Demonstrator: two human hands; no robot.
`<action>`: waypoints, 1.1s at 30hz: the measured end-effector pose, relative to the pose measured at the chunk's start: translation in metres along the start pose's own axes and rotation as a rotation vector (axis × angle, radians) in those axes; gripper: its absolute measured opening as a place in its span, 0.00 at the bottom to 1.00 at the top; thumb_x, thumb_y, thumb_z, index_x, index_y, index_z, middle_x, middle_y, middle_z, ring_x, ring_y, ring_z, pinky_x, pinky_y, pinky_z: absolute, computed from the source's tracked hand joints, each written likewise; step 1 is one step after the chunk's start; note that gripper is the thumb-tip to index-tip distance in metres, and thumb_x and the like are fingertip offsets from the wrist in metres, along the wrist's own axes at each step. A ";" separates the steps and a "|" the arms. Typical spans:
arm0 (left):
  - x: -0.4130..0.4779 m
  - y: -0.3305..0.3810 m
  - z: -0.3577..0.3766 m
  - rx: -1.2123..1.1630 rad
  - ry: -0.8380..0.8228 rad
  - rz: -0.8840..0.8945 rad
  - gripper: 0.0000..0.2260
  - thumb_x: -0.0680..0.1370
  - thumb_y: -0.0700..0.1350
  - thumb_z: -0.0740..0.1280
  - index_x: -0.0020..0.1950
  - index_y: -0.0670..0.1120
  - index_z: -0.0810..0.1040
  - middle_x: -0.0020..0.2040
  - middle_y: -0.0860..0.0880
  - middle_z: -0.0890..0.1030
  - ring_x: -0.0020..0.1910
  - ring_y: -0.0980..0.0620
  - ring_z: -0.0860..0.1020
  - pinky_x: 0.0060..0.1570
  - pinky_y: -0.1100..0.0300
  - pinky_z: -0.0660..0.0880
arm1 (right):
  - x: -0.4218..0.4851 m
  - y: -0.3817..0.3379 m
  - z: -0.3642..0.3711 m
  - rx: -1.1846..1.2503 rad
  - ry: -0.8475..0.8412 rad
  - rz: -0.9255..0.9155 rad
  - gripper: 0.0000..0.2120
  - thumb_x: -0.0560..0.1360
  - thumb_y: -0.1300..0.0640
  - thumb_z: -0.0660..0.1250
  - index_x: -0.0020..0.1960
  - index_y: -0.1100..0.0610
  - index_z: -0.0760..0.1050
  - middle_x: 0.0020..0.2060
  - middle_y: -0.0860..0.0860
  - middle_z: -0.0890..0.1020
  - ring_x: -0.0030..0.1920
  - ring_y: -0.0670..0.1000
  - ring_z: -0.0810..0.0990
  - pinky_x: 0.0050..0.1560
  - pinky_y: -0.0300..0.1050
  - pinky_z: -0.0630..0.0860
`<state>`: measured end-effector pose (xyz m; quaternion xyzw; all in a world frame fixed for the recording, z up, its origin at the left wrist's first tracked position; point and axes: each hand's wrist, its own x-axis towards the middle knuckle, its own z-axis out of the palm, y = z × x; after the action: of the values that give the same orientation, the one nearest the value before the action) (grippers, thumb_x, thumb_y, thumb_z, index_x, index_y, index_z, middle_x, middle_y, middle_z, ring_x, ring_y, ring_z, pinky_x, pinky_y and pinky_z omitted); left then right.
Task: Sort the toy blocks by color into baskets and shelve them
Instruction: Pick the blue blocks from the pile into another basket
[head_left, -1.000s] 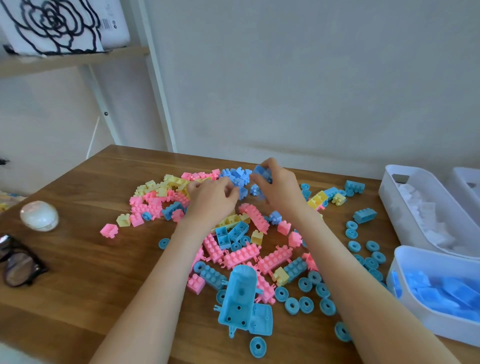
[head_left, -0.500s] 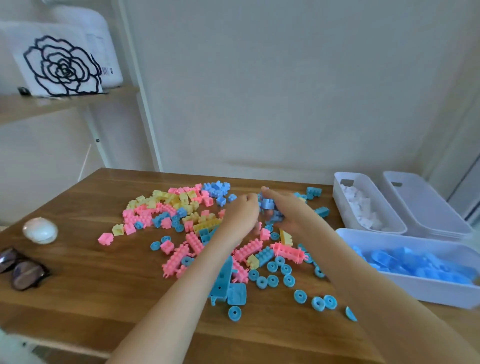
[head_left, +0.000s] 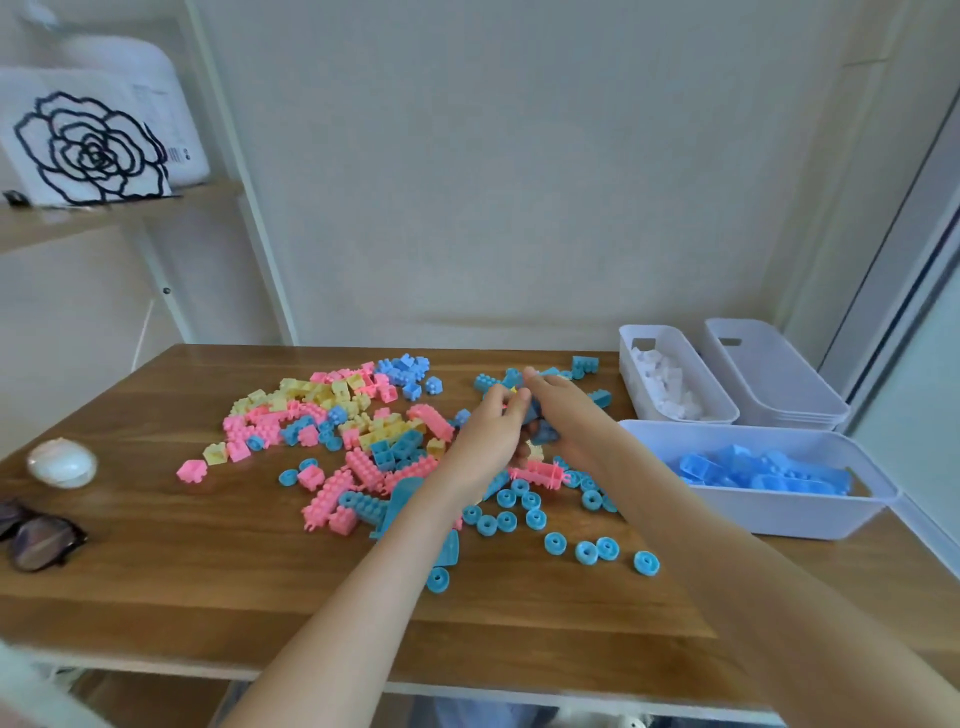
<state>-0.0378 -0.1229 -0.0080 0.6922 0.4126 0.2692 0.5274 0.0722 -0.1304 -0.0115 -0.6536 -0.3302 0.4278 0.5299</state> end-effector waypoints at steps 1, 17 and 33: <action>-0.002 -0.001 -0.004 0.020 0.017 0.020 0.12 0.83 0.53 0.53 0.50 0.47 0.70 0.36 0.48 0.74 0.32 0.53 0.73 0.37 0.58 0.74 | 0.002 0.001 0.003 0.012 -0.013 0.014 0.19 0.81 0.46 0.53 0.59 0.60 0.70 0.34 0.52 0.72 0.29 0.47 0.68 0.30 0.41 0.65; -0.006 -0.020 -0.027 -0.350 0.098 -0.322 0.06 0.82 0.40 0.55 0.58 0.44 0.68 0.40 0.46 0.71 0.31 0.55 0.68 0.29 0.64 0.69 | -0.005 0.014 0.030 0.024 0.095 -0.100 0.19 0.82 0.46 0.50 0.58 0.59 0.69 0.41 0.51 0.78 0.27 0.46 0.69 0.36 0.41 0.70; -0.002 -0.018 -0.026 -0.478 0.077 -0.395 0.08 0.78 0.33 0.58 0.55 0.39 0.73 0.43 0.43 0.73 0.30 0.55 0.69 0.26 0.67 0.72 | -0.009 0.004 0.008 0.604 -0.035 0.046 0.19 0.80 0.45 0.55 0.54 0.60 0.71 0.33 0.53 0.76 0.21 0.46 0.67 0.53 0.49 0.78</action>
<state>-0.0652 -0.1099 -0.0176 0.4441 0.4839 0.2770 0.7013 0.0608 -0.1362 -0.0141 -0.4661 -0.1825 0.5297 0.6847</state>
